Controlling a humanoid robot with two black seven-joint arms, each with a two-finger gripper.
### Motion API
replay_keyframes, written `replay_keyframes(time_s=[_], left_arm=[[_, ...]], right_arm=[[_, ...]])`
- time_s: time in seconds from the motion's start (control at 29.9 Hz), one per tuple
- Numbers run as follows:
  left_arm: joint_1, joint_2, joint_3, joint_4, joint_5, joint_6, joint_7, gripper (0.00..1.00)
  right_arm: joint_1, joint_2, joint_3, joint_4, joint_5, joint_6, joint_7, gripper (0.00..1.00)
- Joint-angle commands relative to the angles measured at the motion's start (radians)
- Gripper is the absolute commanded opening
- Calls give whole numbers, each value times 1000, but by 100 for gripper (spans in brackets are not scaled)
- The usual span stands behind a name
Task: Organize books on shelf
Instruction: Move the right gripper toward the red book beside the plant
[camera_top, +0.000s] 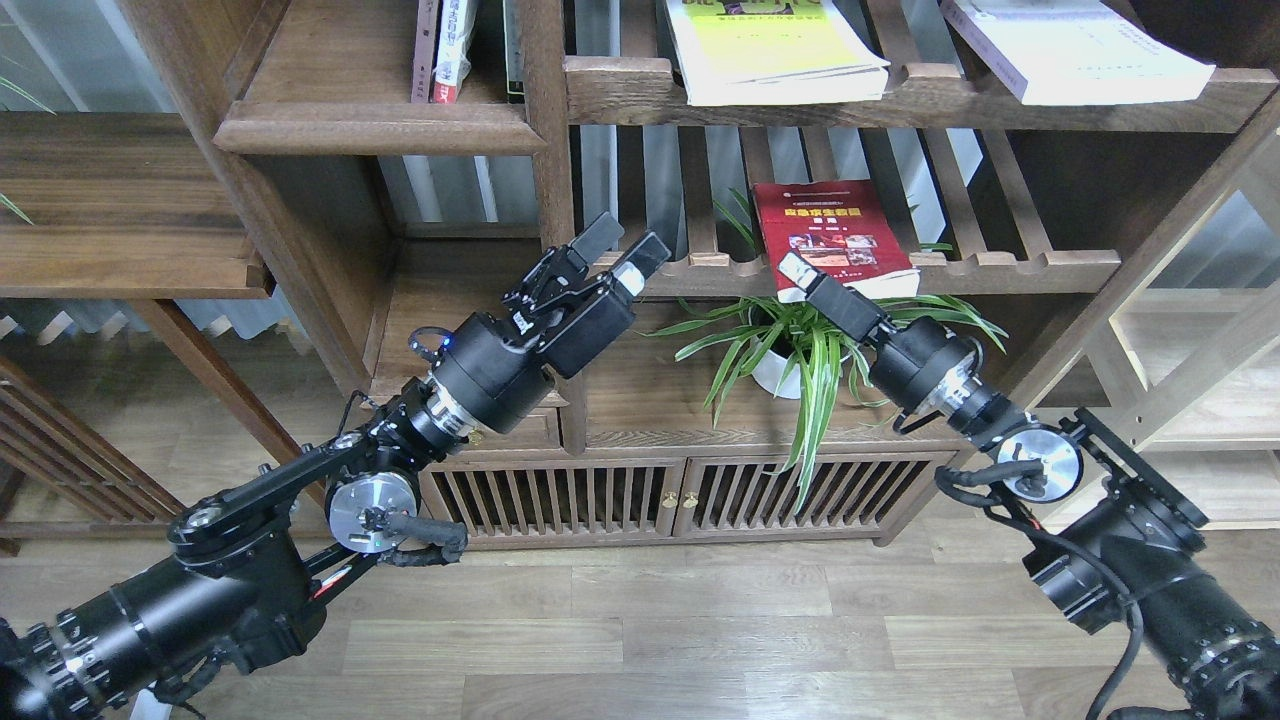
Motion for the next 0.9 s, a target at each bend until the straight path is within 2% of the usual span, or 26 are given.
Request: replay_keyframes(time_s=[0.0,0.1,0.33,0.67,0.87], left_arm=[[-2,-3,-44,1,0,2,0,100],[-5,-5,-77,1,0,2,0,100],[0,-3,-125,9,-2,1,0,100],[4,-2,-163,18,-34,-4,0,100],[4,3,-163,18,-36,-5,0,100]], right_arm=[[-1,9,1,3,1,0,-1,100],[-2,32,10,18,3,0,0,100],[-57,3,58,41,19,0,2,100],[-202,-31,63,75,159,0,2,100],[-208,-20,63,72,249,0,9,100]])
